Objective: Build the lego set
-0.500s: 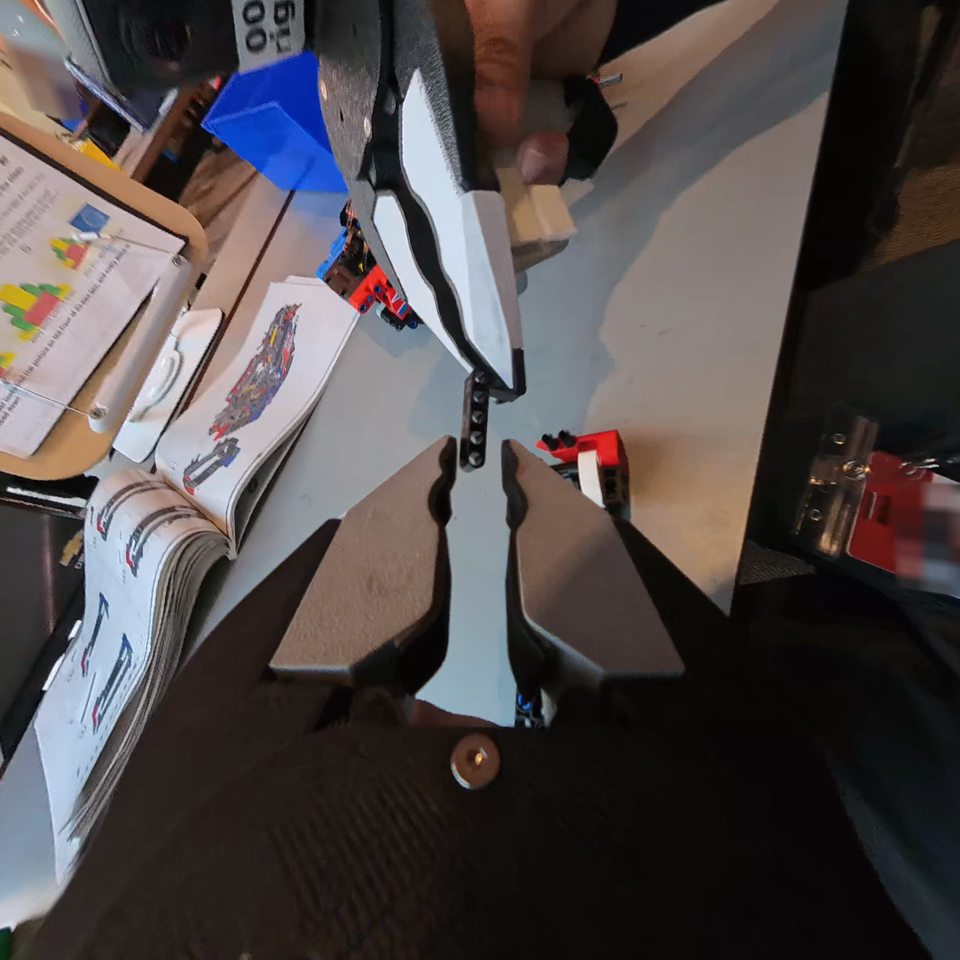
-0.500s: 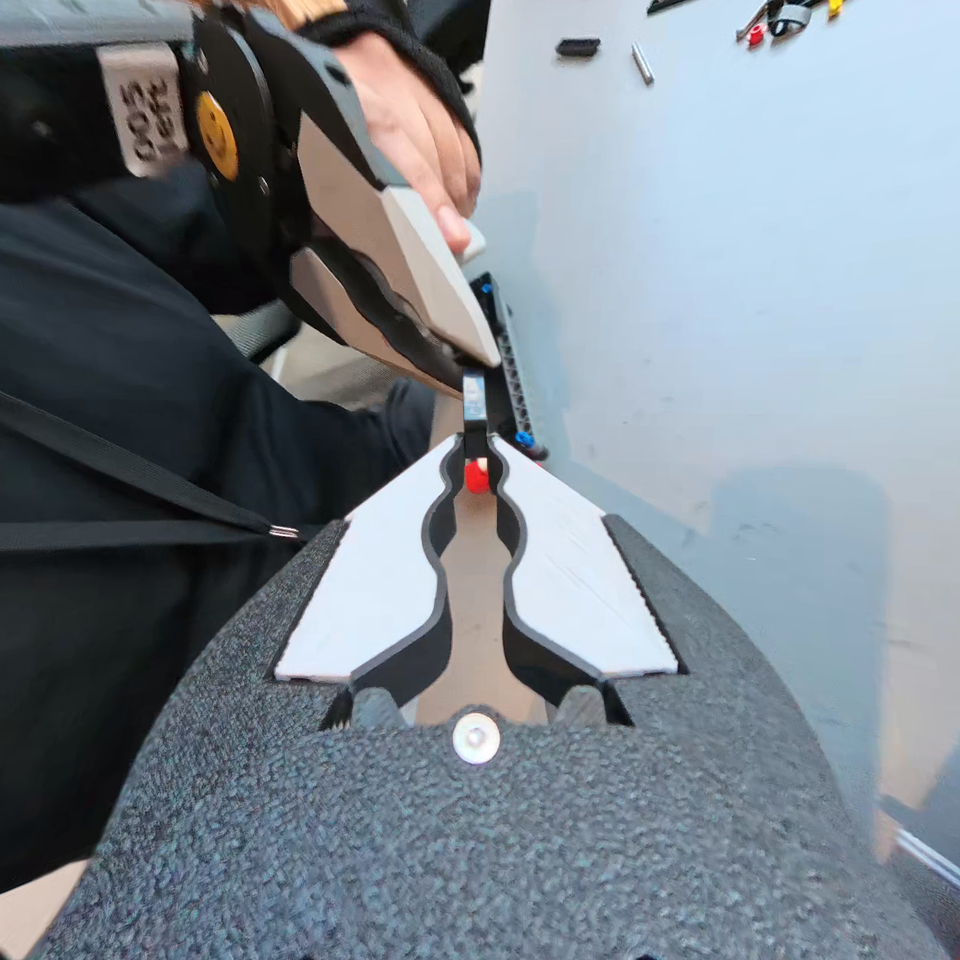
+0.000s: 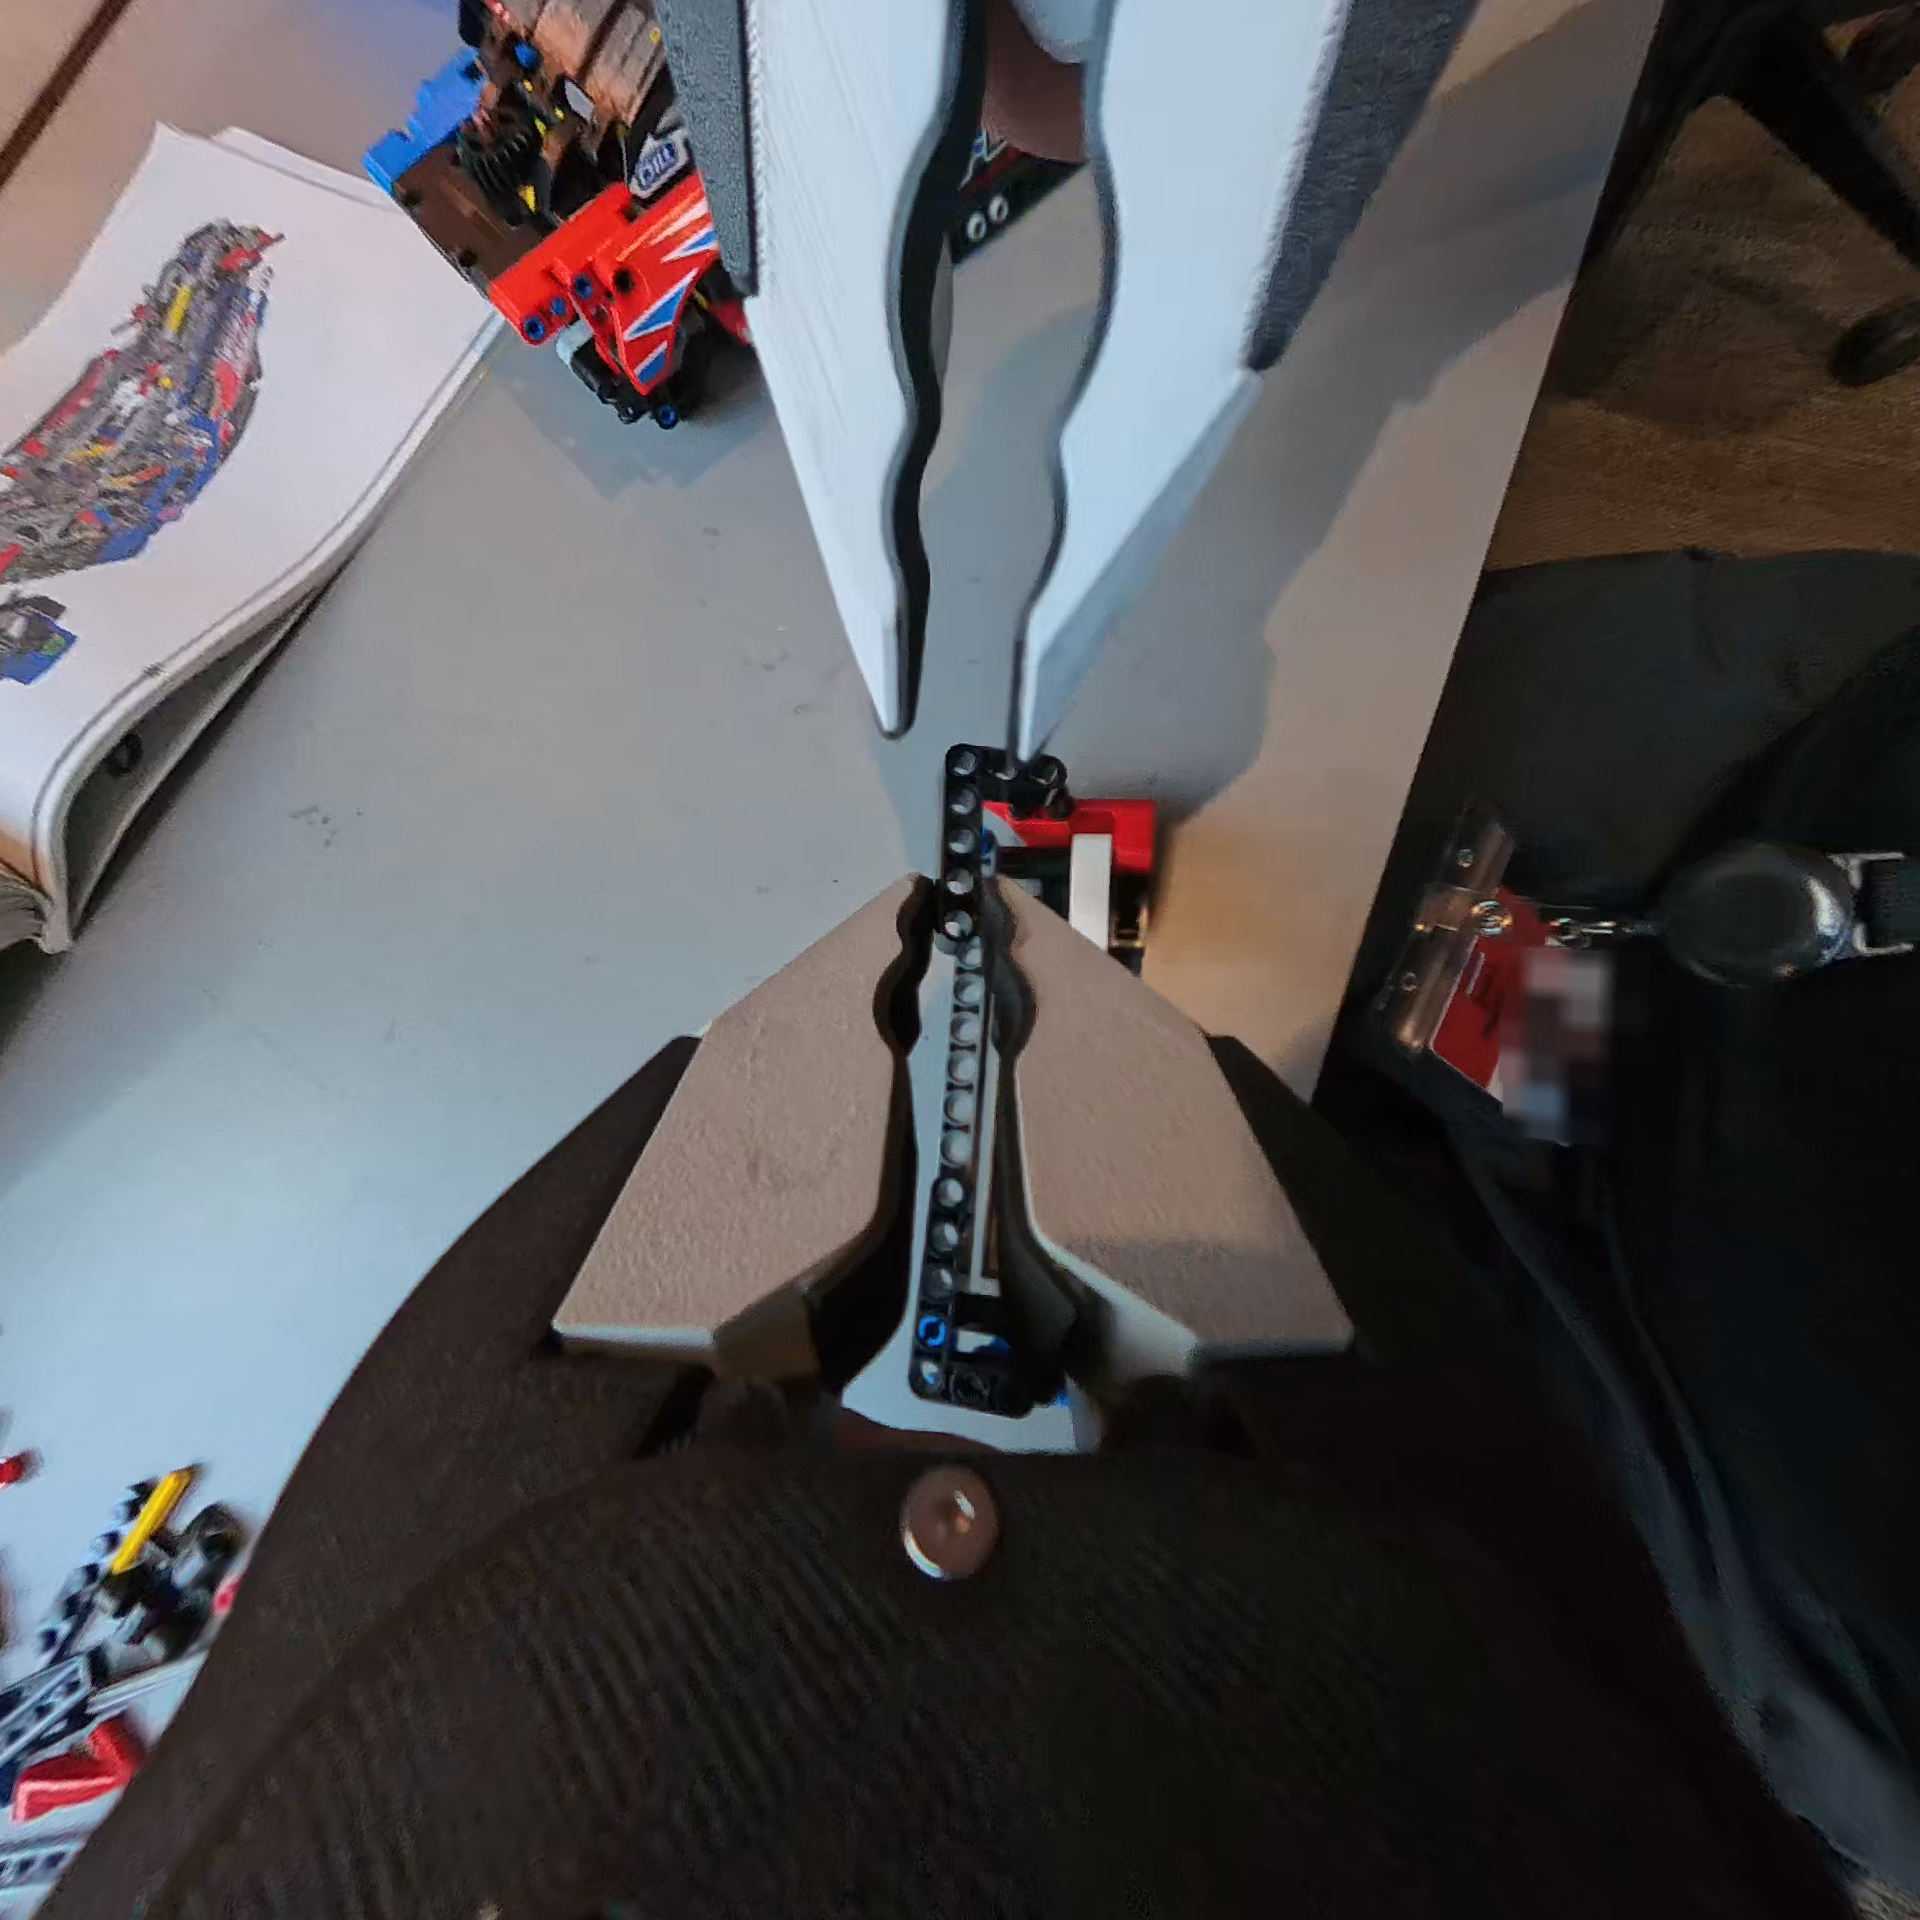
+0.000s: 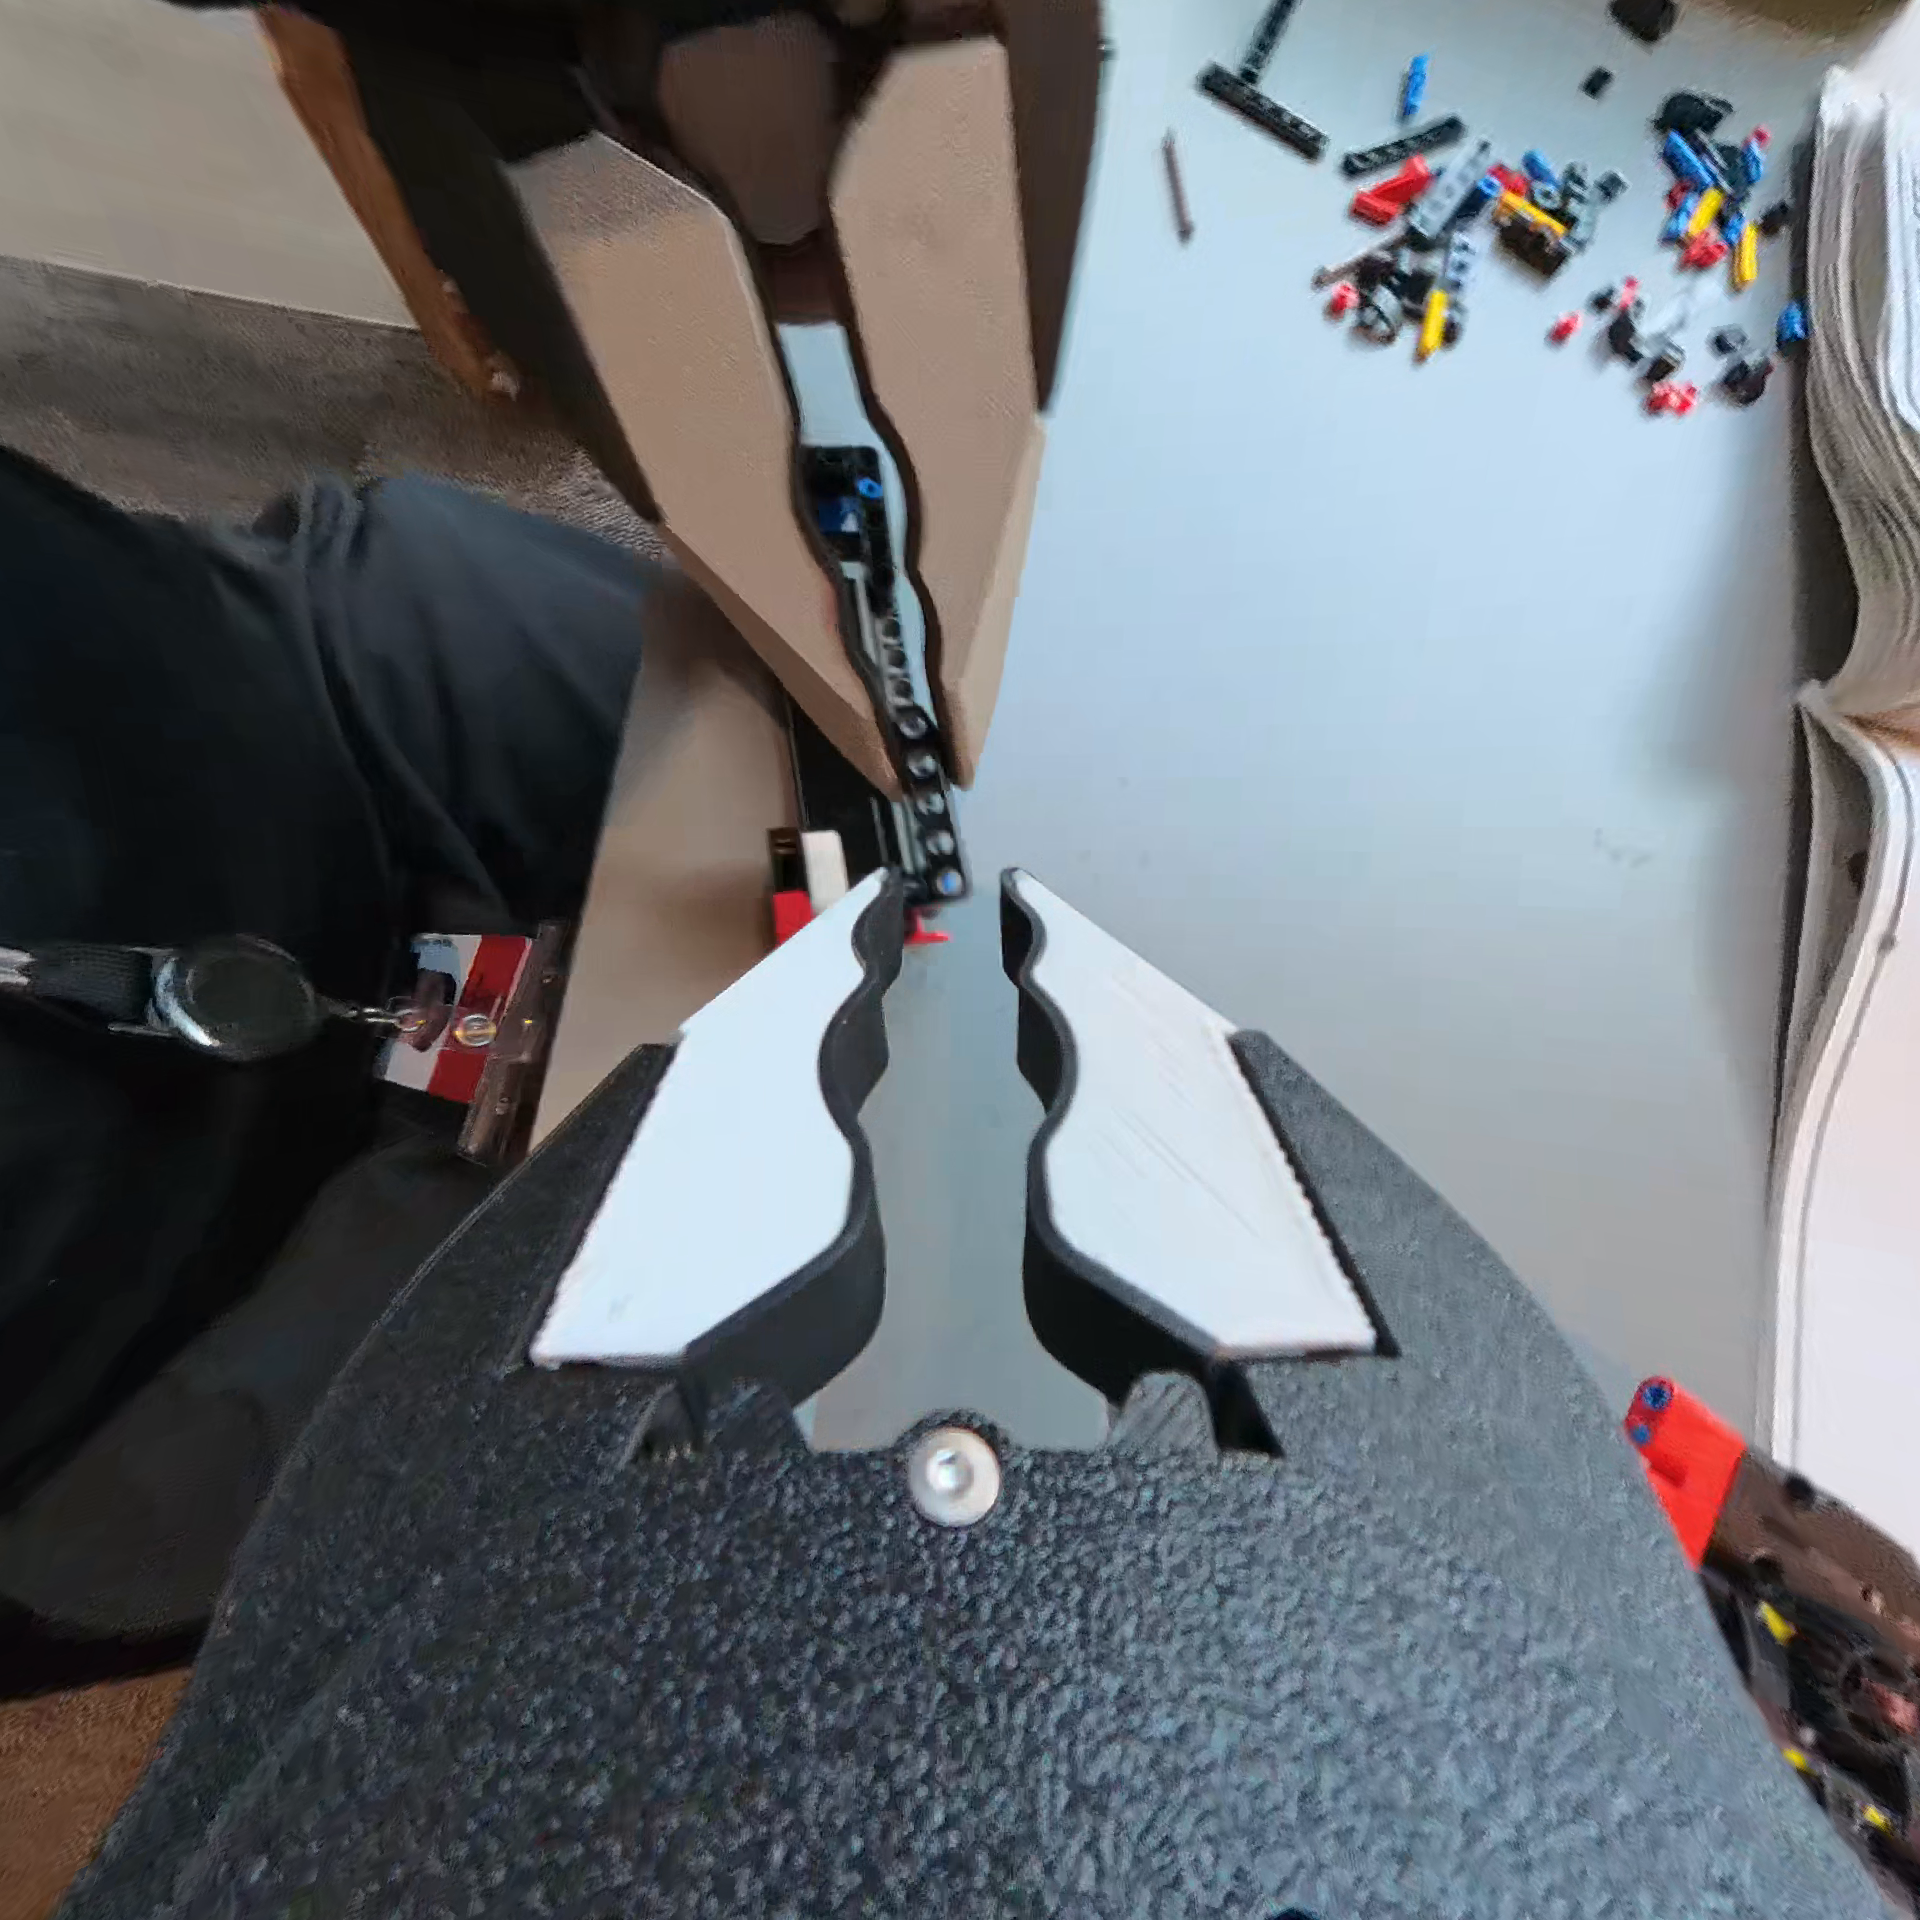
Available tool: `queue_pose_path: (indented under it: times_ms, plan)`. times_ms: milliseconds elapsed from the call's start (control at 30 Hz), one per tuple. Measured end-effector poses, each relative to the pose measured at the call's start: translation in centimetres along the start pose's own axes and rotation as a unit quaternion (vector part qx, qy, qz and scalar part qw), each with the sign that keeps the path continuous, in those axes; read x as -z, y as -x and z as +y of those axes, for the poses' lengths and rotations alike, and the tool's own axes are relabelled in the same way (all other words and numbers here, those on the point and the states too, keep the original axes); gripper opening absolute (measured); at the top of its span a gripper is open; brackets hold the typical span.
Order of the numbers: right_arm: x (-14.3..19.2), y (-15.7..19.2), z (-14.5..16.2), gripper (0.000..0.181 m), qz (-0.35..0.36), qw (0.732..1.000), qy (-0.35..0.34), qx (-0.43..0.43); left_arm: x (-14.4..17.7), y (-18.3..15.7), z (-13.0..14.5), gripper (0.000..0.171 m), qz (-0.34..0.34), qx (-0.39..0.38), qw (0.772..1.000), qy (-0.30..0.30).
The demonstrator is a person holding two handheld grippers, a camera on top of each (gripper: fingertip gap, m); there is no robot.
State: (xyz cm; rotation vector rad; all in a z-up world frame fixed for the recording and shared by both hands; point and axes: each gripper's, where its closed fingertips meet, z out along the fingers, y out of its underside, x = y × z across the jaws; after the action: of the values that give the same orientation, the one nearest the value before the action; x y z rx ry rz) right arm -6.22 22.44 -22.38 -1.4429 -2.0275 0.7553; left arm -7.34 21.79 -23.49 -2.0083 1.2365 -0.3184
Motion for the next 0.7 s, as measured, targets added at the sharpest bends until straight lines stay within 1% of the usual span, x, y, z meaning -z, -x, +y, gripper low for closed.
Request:
queue_pose_path:
  times_ms: [33, 100, 200, 333, 467, 567, 600, 633, 667, 700]
  plan:
    - [0.0, 0.4, -0.4, 0.019, -0.008, 1.0, 0.002, 0.008, -0.1, -0.1, 0.0, 0.006, 0.007, 0.007, 1.0, 0.002]
    - [0.1, 0.1, -0.7, 0.019, -0.002, 1.0, 0.013, 0.016, -0.3, -0.1, 0.1, 0.006, 0.011, 0.007, 1.0, 0.01]
    - [-0.2, 0.1, 0.0, 0.015, -0.002, 0.997, 0.06, 0.04, -0.3, -0.3, -0.1, 0.006, 0.016, 0.004, 1.0, 0.012]
    - [-0.7, 0.5, 0.2, 0.01, -0.005, 0.993, 0.095, 0.071, -0.2, -0.4, -0.5, 0.005, 0.025, 0.004, 1.0, 0.007]
    - [-0.9, 0.5, 0.1, 0.008, -0.003, 0.991, 0.106, 0.085, -0.1, -0.5, -0.4, 0.005, 0.032, 0.004, 0.999, 0.003]
    - [-1.2, 0.4, 0.2, 0.008, -0.006, 0.992, 0.105, 0.074, -0.1, -0.4, -0.1, 0.005, 0.037, 0.029, 0.999, -0.001]
    - [-1.3, 0.3, 0.4, 0.008, -0.008, 0.992, 0.106, 0.065, -0.1, -0.2, 0.2, 0.007, 0.035, 0.04, 0.999, 0.002]
    - [-1.3, 0.2, 0.5, 0.007, -0.011, 0.992, 0.107, 0.057, -0.1, -0.1, 0.8, 0.021, 0.034, 0.047, 0.998, 0.012]
    - [-1.3, 0.1, 0.6, 0.008, -0.014, 0.993, 0.106, 0.052, -0.1, 0.1, 1.4, 0.03, 0.032, 0.053, 0.998, 0.023]
    - [-1.2, 0.1, 0.6, 0.008, -0.02, 0.993, 0.104, 0.048, -0.1, 0.1, 2.0, 0.026, 0.032, 0.056, 0.997, 0.03]
